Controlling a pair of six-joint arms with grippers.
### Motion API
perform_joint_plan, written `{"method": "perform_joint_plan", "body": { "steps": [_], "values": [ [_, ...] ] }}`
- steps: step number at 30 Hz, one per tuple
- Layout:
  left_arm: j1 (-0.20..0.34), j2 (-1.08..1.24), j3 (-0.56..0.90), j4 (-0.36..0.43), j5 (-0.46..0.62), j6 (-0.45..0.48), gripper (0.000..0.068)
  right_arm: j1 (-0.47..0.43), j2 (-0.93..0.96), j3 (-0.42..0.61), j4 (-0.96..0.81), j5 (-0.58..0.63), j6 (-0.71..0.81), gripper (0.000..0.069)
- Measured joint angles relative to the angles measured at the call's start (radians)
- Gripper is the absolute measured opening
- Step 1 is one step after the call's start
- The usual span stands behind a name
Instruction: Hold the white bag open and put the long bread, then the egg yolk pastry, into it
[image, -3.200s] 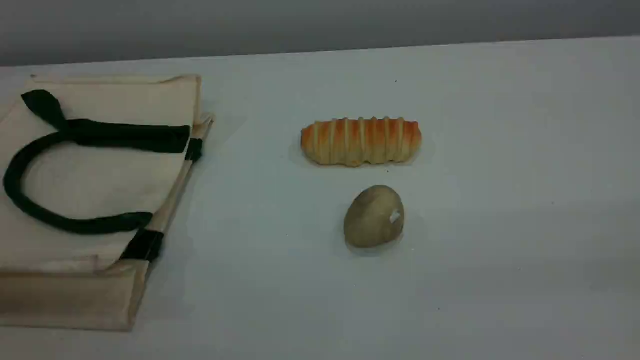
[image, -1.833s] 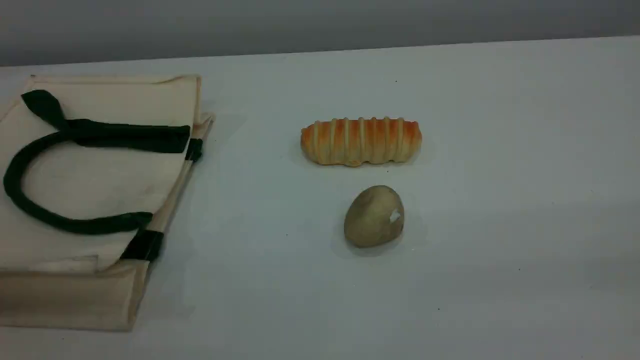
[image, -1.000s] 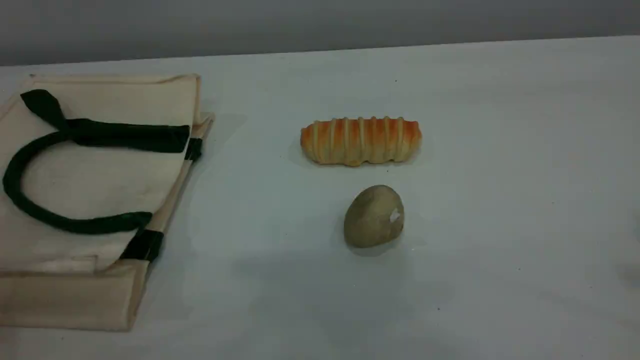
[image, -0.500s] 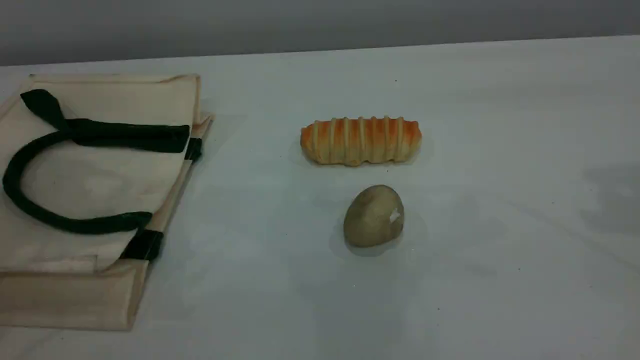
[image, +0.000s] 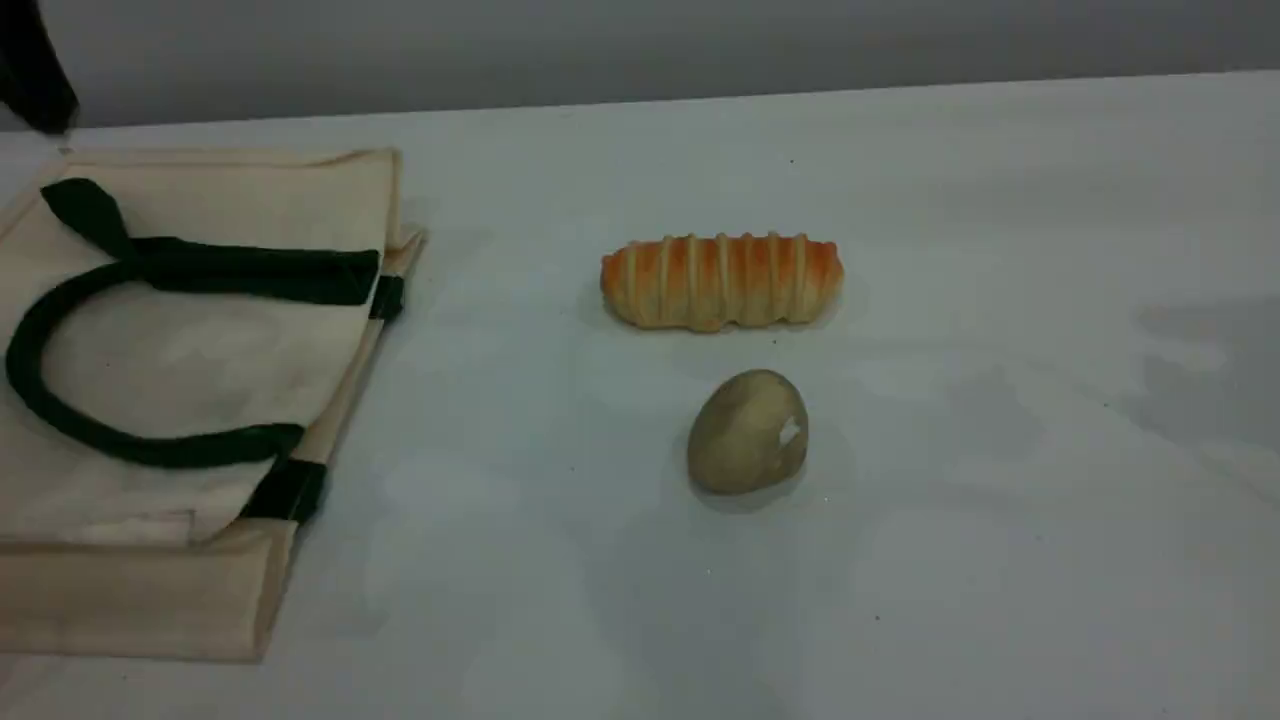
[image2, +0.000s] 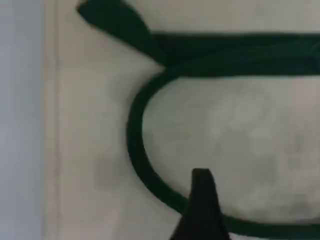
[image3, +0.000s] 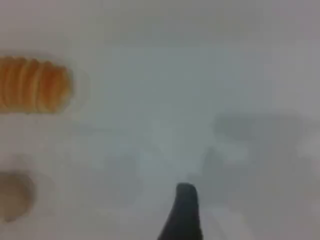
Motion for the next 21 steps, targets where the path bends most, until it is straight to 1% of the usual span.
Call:
{"method": "perform_joint_plan", "body": {
  "steps": [2,4,7,11,14,21],
  "values": [
    [0.0,0.05,0.0,0.0,0.0,-0.02,0.0517,0.0,0.012,0.0,-0.001,0.009,0.0,0.0588],
    [0.0,0.106,0.0,0.0,-0.003,-0.021,0.0517,0.0,0.016,0.0,-0.001,0.011,0.004,0.0588],
    [0.0,0.179,0.0,0.0,-0.033,-0.029,0.0517,0.0,0.016,0.0,-0.001,0.01,0.004,0.0588],
    [0.001,0.25,0.0,0.04,-0.049,-0.073,0.0517,0.0,0.016,0.0,-0.001,0.004,0.004,0.0588],
    [0.002,0.268,0.0,0.105,-0.053,-0.129,0.0517,0.0,0.016,0.0,-0.001,-0.002,0.004,0.0588],
    [0.002,0.268,0.0,0.325,-0.062,-0.321,0.0517,0.0,0.016,0.0,-0.001,-0.002,0.004,0.0588]
  ]
}}
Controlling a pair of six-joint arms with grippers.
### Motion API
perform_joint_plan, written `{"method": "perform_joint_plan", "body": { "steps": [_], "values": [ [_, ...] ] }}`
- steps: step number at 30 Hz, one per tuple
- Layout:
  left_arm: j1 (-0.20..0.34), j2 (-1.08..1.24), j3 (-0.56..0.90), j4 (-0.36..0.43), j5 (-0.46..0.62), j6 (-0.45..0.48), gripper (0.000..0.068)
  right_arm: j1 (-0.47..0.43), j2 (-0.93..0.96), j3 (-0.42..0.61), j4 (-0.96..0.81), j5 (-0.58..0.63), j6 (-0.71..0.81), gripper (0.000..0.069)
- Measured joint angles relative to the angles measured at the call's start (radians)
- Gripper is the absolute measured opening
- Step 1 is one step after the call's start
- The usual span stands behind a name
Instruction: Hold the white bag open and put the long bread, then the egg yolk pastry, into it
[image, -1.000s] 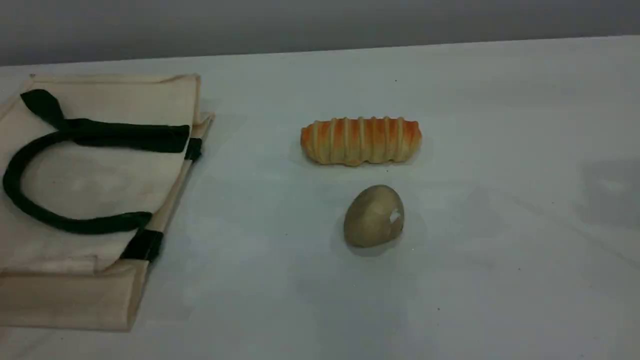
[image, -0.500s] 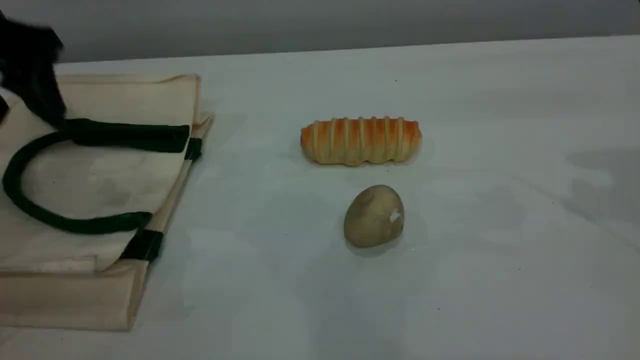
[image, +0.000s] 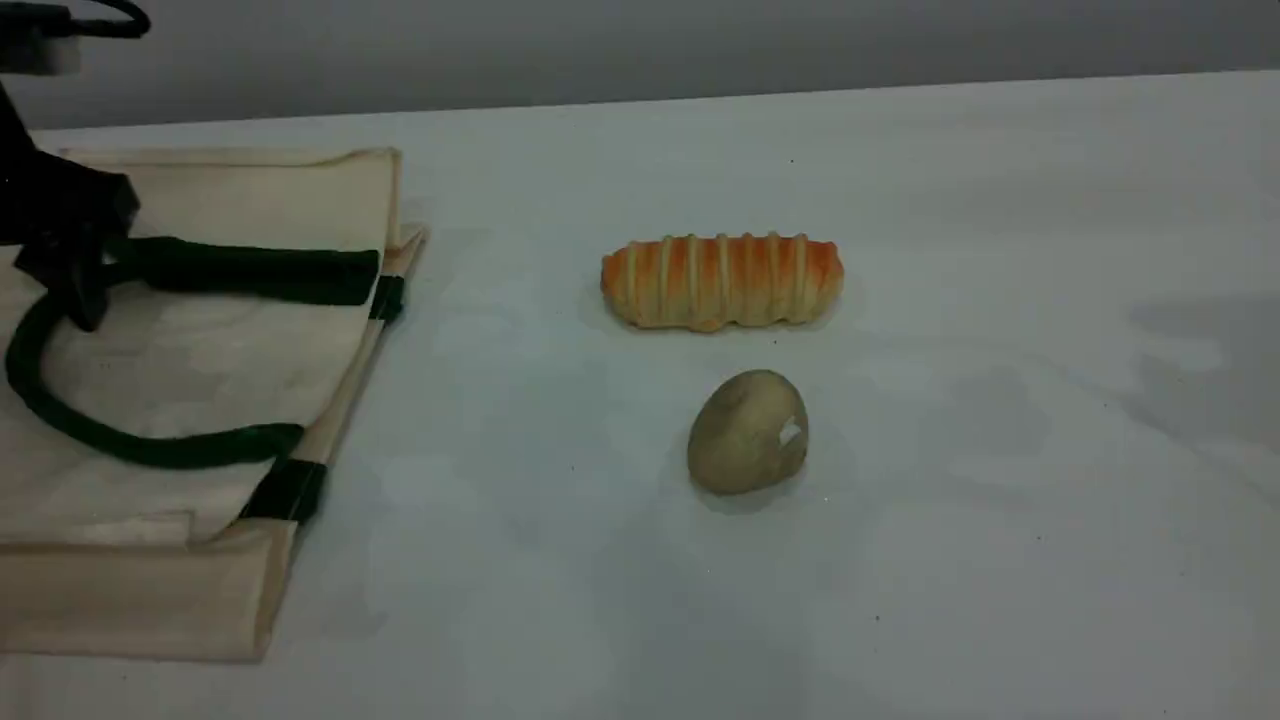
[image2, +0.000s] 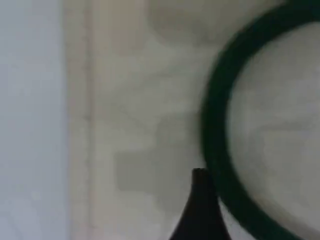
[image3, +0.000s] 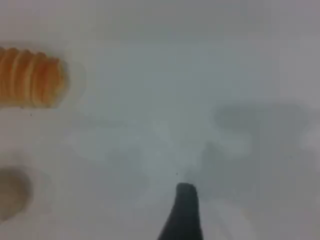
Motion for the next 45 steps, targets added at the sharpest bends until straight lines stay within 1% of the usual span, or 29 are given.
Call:
{"method": "perform_joint_plan", "body": {
  "steps": [2,4,7,17,21,29,32,35,37,38,39,41,44,45],
  "values": [
    [0.0,0.0,0.0,0.048,-0.009,-0.028,0.0517,0.0,0.0,0.0,0.0,0.0,0.0,0.0588],
    [0.001,0.002,0.0,0.07,-0.023,-0.063,0.0517,0.0,0.0,0.0,0.0,0.001,0.0,0.0588],
    [0.001,0.023,0.0,0.071,-0.046,-0.106,0.0517,0.0,0.0,0.0,0.0,0.004,-0.001,0.0588],
    [0.002,0.114,0.001,0.071,-0.126,-0.117,0.0517,0.0,0.0,0.0,0.0,0.003,-0.001,0.0588],
    [0.002,0.117,0.001,0.1,-0.157,-0.14,0.0517,0.0,0.0,0.0,0.0,0.002,-0.001,0.0587],
    [0.002,0.148,0.0,0.137,-0.113,-0.157,0.0517,0.0,0.0,0.0,0.0,0.001,-0.001,0.0587],
    [0.002,0.168,0.0,0.192,-0.092,-0.195,0.0517,0.0,0.0,0.0,0.0,0.001,-0.001,0.0587],
    [0.002,0.173,0.0,0.227,-0.094,-0.244,0.0509,0.0,0.0,0.0,0.0,0.001,-0.001,0.0587],
    [0.002,0.173,0.0,0.228,-0.099,-0.255,0.0476,0.0,0.0,0.0,0.0,0.001,-0.001,0.0587],
    [0.002,0.173,0.0,0.228,-0.1,-0.255,0.0451,0.0,0.0,0.0,0.0,0.001,-0.001,0.0587],
    [0.002,0.173,0.0,0.228,-0.1,-0.255,0.0412,0.0,0.0,0.0,0.0,0.001,-0.001,0.0587],
    [0.002,0.173,0.0,0.227,-0.1,-0.255,0.0319,0.0,0.0,0.0,0.0,0.001,-0.001,0.0587],
    [0.002,0.173,0.0,0.228,-0.1,-0.253,0.0137,0.0,0.0,0.0,0.0,0.001,0.0,0.0587],
    [0.002,0.173,0.0,0.228,-0.1,-0.252,0.0098,0.0,0.0,0.0,0.0,0.001,-0.001,0.0587]
  ]
}}
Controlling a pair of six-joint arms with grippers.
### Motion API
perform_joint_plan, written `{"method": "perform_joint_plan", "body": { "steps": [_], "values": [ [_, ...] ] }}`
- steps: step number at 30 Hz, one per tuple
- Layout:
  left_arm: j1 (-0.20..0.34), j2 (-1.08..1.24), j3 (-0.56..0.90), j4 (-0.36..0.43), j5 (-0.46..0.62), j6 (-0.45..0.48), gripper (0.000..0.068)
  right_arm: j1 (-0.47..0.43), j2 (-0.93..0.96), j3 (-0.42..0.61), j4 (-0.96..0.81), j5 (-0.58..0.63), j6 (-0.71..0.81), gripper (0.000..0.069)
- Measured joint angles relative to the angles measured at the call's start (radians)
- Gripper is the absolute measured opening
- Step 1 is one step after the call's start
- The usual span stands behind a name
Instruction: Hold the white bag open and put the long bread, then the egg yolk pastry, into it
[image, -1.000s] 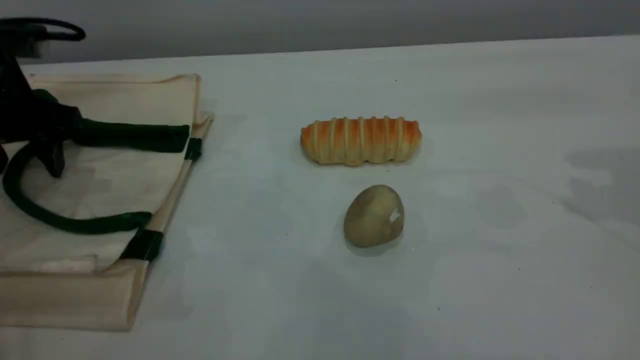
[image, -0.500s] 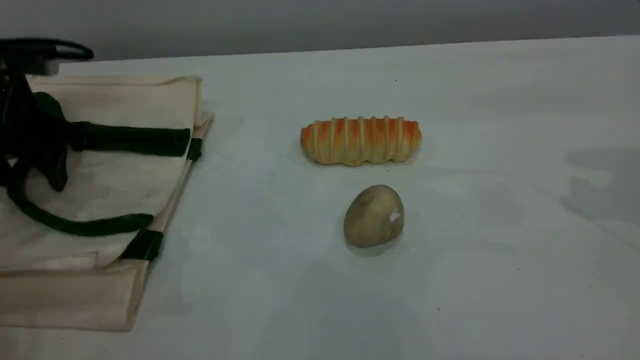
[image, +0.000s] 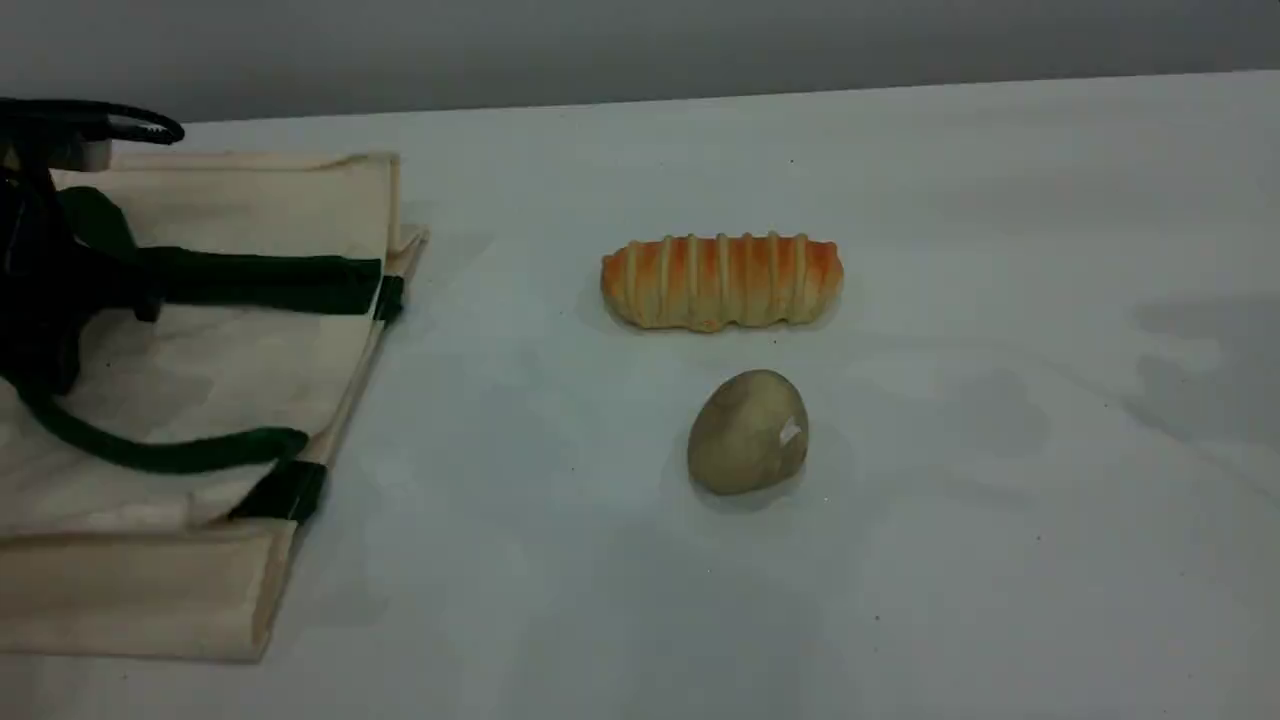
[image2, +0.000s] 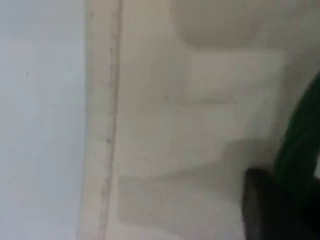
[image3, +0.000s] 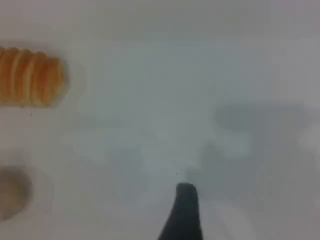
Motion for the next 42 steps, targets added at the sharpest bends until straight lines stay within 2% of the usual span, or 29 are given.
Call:
{"method": "perform_joint_plan", "body": {
  "steps": [7,11,14,16,20,28,31,34,38,42],
  "values": [
    [-0.001,-0.034,-0.009,-0.009,0.02,0.037,0.0086,0.0,0.0,0.0,0.0,0.0,0.0,0.0587],
    [-0.001,-0.102,-0.047,-0.02,0.097,0.104,0.0086,0.0,0.0,0.0,0.005,-0.008,0.0,0.0587],
    [-0.001,-0.169,-0.078,-0.065,0.156,0.165,0.0086,0.0,0.0,0.0,0.007,-0.008,0.0,0.0587],
    [-0.001,-0.219,-0.098,-0.117,0.184,0.228,0.0086,0.0,0.0,0.0,0.007,-0.01,0.0,0.0587],
    [-0.001,-0.308,-0.158,-0.271,0.265,0.402,0.0086,0.0,0.0,0.0,0.007,-0.016,0.0,0.0587],
    [-0.001,-0.356,-0.351,-0.648,0.516,0.772,0.0086,0.0,0.0,0.0,0.007,-0.013,-0.003,0.0587],
    [-0.001,-0.356,-0.439,-0.74,0.616,0.846,0.0086,0.0,0.0,0.0,0.007,-0.009,-0.004,0.0587],
    [-0.001,-0.356,-0.529,-0.781,0.701,0.877,0.0086,0.0,0.0,0.0,0.007,-0.008,-0.005,0.0587],
    [-0.001,-0.361,-0.635,-0.801,0.714,0.88,0.0086,0.0,0.0,0.0,0.011,-0.008,-0.007,0.0587],
    [-0.002,-0.368,-0.651,-0.908,0.712,0.962,0.0086,0.0,0.0,0.0,0.039,-0.009,-0.044,0.0587]
  ]
}}
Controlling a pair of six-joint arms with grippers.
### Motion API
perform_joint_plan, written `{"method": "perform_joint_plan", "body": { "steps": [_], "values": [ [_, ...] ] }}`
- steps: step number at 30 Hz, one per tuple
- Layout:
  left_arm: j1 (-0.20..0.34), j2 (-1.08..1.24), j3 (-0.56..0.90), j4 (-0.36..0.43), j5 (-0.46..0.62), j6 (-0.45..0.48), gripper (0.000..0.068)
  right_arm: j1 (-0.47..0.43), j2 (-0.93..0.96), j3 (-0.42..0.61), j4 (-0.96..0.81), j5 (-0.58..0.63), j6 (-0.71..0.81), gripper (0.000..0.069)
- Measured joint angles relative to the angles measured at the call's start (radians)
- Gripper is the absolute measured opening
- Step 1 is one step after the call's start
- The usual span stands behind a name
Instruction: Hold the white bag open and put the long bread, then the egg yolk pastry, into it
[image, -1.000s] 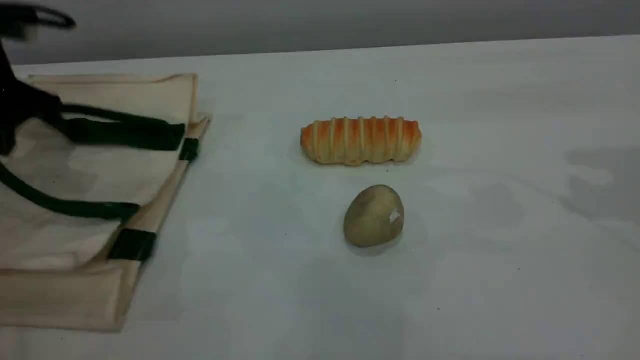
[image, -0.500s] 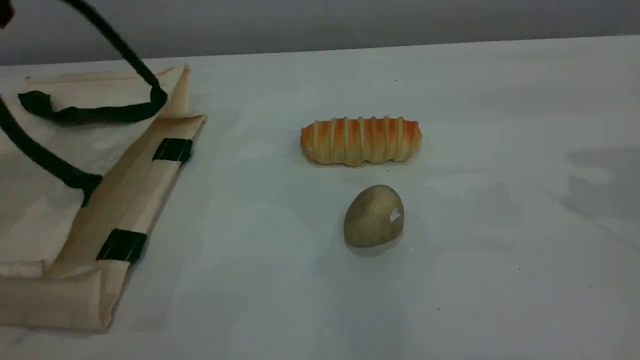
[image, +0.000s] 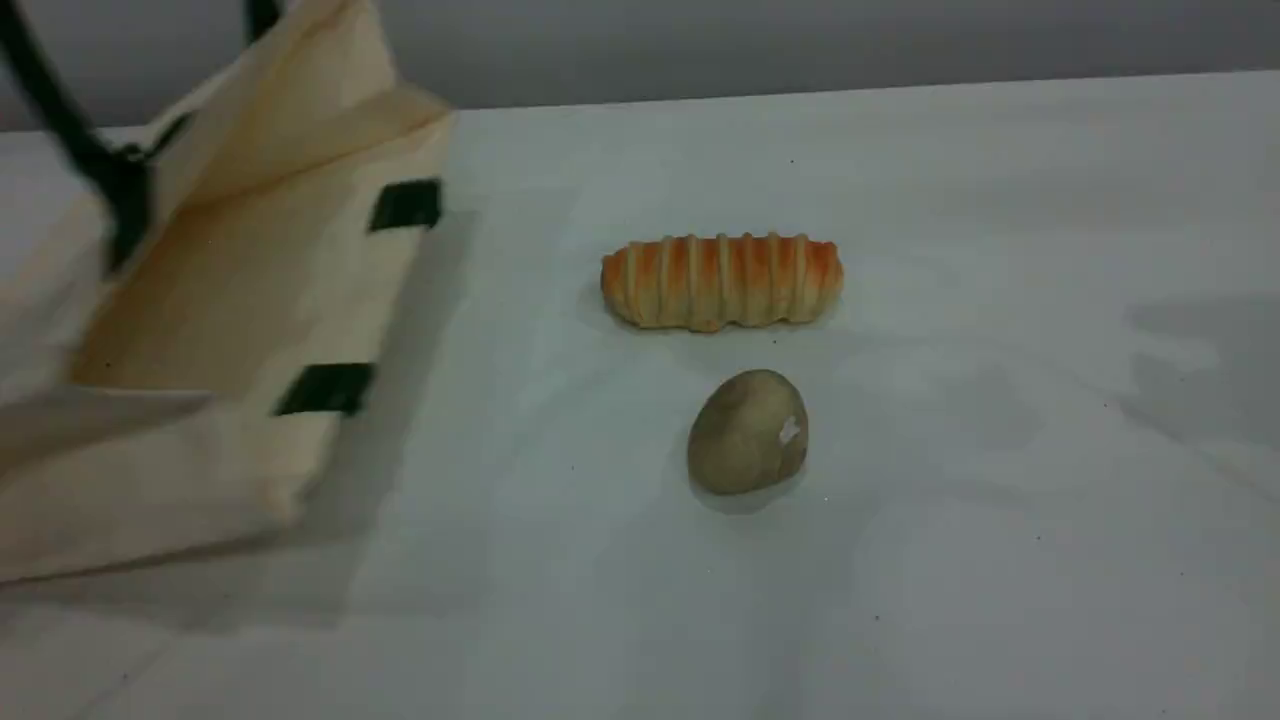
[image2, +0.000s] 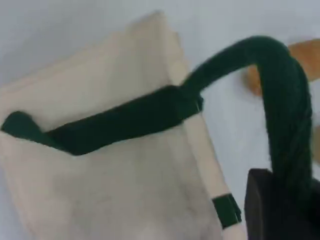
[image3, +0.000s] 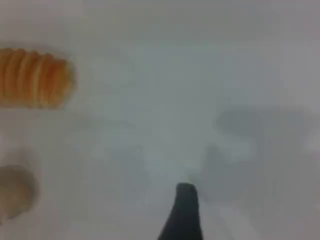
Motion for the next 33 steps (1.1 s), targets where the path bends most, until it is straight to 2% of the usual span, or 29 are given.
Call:
{"method": "perform_joint_plan", "body": {
  "steps": [5,11,21,25,33],
  "values": [
    [-0.02,-0.011,0.002,-0.102,-0.001,0.103,0.0086,0.0,0.019,0.0,0.072,-0.007,-0.11,0.0587],
    [-0.022,-0.027,0.002,-0.095,-0.001,0.122,0.0085,0.0,0.096,0.0,0.135,-0.016,-0.285,0.0587],
    [-0.022,-0.032,0.002,-0.092,-0.002,0.125,0.0085,0.005,0.213,0.0,0.277,-0.144,-0.569,0.0587],
    [-0.022,-0.032,0.002,-0.089,-0.002,0.125,0.0085,0.052,0.254,0.0,0.29,-0.209,-0.73,0.0587],
    [-0.022,-0.032,0.002,-0.089,-0.002,0.12,0.0085,0.233,0.331,0.0,0.291,-0.351,-1.037,0.0587]
  ]
}}
